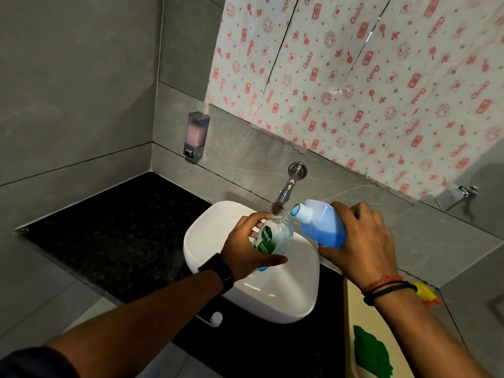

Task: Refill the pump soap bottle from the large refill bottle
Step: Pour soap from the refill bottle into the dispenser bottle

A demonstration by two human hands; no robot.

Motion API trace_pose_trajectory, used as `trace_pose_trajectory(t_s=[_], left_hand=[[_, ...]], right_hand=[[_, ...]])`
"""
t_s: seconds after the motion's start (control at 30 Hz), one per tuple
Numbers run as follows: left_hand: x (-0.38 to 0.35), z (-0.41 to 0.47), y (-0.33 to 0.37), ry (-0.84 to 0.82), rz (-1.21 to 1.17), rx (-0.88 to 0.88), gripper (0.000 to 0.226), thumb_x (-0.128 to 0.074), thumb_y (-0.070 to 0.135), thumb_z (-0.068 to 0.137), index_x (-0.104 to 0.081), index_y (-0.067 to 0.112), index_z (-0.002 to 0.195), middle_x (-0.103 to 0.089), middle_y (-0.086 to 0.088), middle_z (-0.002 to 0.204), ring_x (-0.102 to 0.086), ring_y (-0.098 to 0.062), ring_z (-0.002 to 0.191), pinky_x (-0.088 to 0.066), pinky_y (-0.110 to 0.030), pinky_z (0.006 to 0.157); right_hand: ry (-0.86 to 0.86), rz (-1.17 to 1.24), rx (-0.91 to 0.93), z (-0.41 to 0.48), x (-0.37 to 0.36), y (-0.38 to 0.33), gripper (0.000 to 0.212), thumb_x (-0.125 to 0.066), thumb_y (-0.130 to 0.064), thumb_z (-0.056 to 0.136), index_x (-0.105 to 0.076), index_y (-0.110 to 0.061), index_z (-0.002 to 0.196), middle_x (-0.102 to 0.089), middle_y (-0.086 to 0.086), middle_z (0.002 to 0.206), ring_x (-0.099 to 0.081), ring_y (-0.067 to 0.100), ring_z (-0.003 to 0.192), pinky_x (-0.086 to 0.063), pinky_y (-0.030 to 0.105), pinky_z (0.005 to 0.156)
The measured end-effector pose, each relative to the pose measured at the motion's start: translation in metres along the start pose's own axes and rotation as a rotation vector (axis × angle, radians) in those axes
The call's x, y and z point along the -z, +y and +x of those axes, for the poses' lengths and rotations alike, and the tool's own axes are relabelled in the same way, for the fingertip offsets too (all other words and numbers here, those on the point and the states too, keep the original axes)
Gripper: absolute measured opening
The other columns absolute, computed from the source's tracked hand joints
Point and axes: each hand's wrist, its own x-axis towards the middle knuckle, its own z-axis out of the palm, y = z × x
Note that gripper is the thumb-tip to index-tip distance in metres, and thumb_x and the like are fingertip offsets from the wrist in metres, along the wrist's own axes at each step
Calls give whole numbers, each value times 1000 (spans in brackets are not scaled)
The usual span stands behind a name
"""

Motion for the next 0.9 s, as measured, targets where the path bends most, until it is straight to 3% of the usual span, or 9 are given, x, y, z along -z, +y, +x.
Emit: trace_pose_trajectory(t_s=[0.9], left_hand=[[-5,1,2,4,-15,-3,79,-93,31,45,-54,34,114,-51,16,101,-55,-8,87,-48,-10,64]], right_hand=[[-31,-14,-2,1,1,4,80,-83,-34,51,-51,-21,123,-50,10,96,-47,32,87,-44,42,70]])
